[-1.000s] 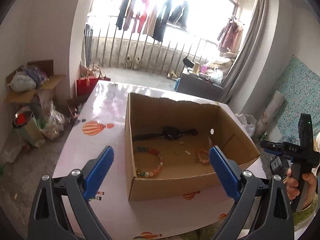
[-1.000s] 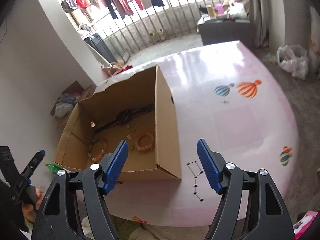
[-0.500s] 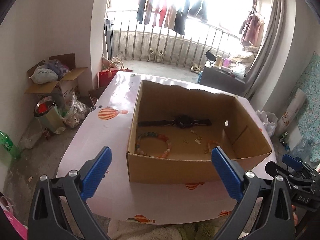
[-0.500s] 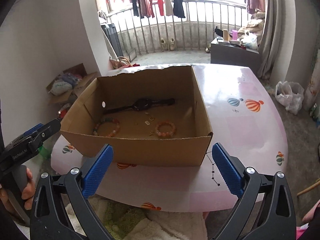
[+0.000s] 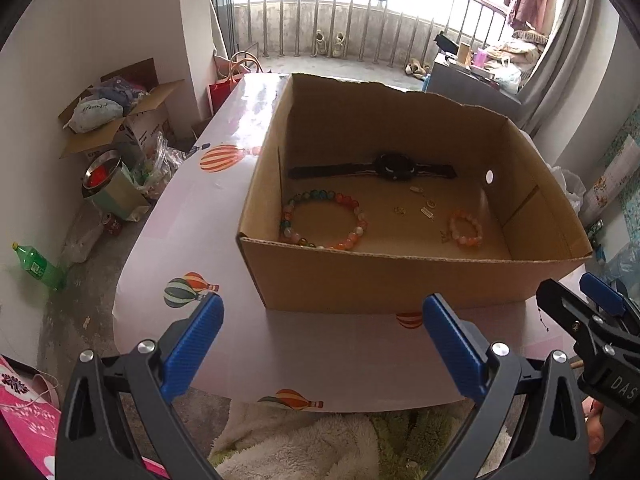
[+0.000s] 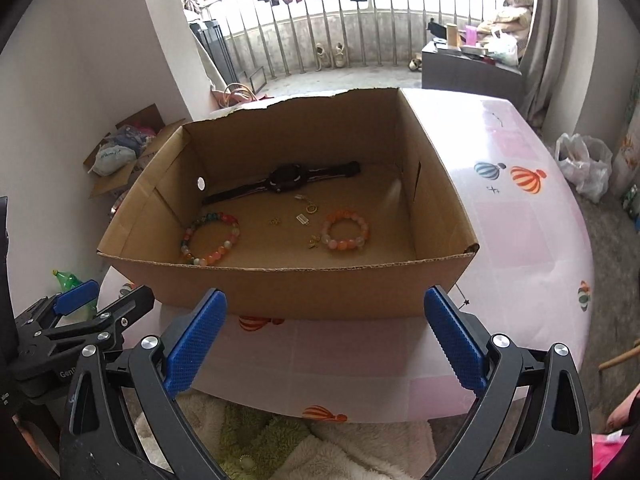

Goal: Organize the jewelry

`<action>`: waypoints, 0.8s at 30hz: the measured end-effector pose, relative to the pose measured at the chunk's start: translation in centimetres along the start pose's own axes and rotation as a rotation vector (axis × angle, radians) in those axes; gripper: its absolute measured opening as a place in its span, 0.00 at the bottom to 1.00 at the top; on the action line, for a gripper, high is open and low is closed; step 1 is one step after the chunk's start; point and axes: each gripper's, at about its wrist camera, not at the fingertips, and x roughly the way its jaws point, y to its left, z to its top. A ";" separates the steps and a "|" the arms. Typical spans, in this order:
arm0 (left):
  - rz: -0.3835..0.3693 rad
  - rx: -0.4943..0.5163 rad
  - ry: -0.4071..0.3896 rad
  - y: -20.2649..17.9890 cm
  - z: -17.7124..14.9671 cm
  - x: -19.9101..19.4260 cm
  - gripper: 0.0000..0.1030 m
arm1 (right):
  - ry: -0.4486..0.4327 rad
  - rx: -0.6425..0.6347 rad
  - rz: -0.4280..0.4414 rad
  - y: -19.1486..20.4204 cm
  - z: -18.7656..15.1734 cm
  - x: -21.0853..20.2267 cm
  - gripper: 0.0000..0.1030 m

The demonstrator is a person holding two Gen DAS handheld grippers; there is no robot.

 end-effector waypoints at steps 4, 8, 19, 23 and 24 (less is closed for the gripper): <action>0.010 0.030 0.001 -0.8 0.0 0.0 0.95 | 0.016 0.010 -0.014 -0.4 -0.3 0.1 0.92; 0.014 0.055 0.018 -1.5 0.2 0.3 0.95 | 0.030 0.024 -0.014 -0.6 -0.6 0.3 0.92; 0.019 0.086 0.032 -2.3 0.1 0.7 0.95 | 0.050 0.040 -0.027 -1.0 -1.0 0.7 0.92; 0.018 0.086 0.039 -2.3 0.1 0.8 0.95 | 0.049 0.027 -0.038 -0.9 -1.0 0.7 0.92; 0.019 0.087 0.039 -2.3 0.1 0.9 0.95 | 0.047 0.024 -0.042 -0.9 -1.1 0.6 0.92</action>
